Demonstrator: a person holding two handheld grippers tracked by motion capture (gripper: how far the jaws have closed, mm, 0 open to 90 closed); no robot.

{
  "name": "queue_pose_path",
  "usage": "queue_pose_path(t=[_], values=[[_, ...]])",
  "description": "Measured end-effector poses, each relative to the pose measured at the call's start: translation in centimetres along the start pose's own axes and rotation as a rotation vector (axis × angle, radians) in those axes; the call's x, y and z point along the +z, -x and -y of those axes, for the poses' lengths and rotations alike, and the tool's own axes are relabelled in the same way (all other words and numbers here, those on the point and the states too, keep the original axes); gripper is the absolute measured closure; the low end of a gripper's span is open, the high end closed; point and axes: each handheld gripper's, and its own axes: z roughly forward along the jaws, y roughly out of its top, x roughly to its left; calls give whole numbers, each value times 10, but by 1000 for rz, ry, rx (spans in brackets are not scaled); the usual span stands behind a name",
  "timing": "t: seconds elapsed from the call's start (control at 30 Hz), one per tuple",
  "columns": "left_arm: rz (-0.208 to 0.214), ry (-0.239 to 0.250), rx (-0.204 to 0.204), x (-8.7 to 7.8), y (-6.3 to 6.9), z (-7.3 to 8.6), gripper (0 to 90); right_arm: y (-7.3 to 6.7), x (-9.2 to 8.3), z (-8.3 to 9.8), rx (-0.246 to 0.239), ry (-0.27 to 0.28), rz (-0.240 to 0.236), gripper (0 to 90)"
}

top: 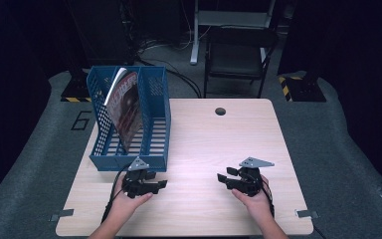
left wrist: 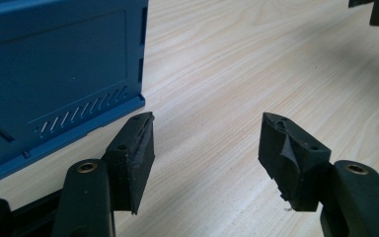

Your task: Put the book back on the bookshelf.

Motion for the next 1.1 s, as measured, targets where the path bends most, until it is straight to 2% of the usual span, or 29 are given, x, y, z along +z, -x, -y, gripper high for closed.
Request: queue_pose_path(t=[0.07,0.2,0.3,0.37,0.43,0.5,0.7,0.73,0.87,1.0,1.1], values=[[-4,-12,3,4,1,2,388,1,0,0,-1,-4,-5,465],[15,-40,29,10,3,5,387,1,2,1,2,-8,-4,463],[19,-64,61,15,6,7,384,2,3,1,-2,-12,-2,463],[17,-65,66,17,7,8,383,1,4,1,1,-11,-4,463],[16,-94,99,20,7,9,382,1,4,2,-2,-15,-3,463],[16,-97,97,24,9,11,382,1,5,2,0,-19,-4,462],[31,-137,125,31,14,13,382,1,6,3,5,-31,-3,460],[23,-128,124,33,16,14,381,1,6,3,4,-30,-4,460],[30,-143,152,37,19,15,381,1,6,3,6,-31,-4,460],[32,-144,162,38,22,15,375,0,6,3,4,-34,-4,460],[36,-150,155,38,22,15,374,0,6,3,5,-32,-3,460]])
